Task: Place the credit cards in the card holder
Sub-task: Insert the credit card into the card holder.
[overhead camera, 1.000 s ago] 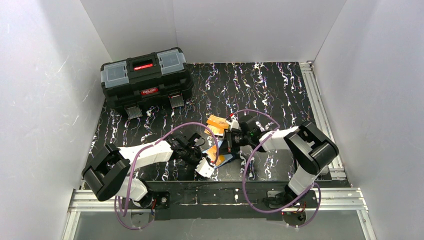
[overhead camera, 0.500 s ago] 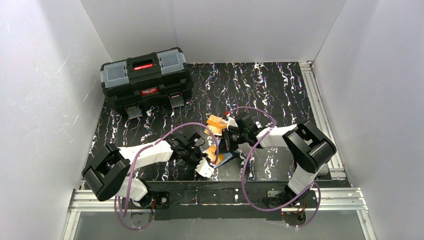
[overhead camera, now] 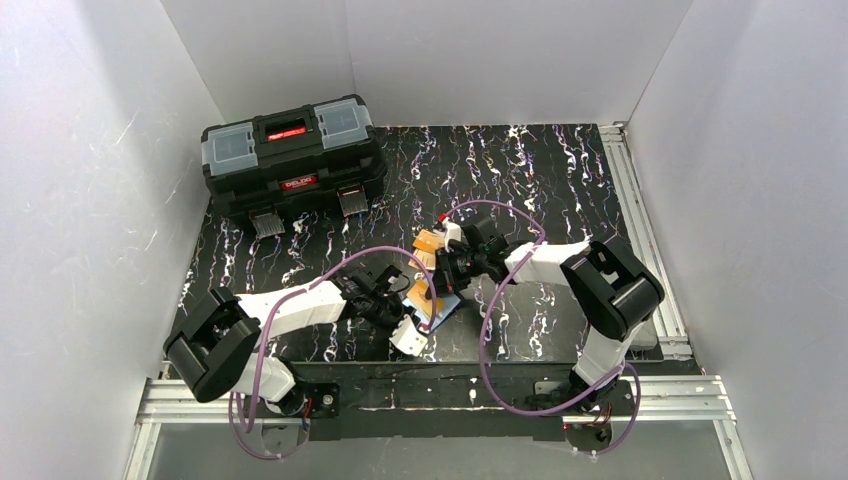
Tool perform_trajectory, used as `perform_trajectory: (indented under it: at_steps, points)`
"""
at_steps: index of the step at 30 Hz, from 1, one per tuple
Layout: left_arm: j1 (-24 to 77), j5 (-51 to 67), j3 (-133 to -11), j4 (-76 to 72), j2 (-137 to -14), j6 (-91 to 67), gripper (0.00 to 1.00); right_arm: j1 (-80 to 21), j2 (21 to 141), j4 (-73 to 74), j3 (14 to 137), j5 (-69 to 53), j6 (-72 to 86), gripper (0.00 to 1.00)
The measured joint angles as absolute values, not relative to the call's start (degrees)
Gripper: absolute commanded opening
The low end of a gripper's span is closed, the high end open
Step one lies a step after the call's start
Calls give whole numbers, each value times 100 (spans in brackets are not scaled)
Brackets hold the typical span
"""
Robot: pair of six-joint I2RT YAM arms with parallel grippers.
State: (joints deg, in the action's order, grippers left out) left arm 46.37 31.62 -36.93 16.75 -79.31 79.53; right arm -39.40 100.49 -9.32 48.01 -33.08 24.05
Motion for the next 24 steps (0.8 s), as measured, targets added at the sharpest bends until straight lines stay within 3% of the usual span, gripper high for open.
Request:
perform_trajectory:
  at_steps: [24]
  points:
    - [4637, 3190, -3693, 1844, -7885, 8051, 14, -4084, 10042, -2165, 4154, -3175, 3267, 1]
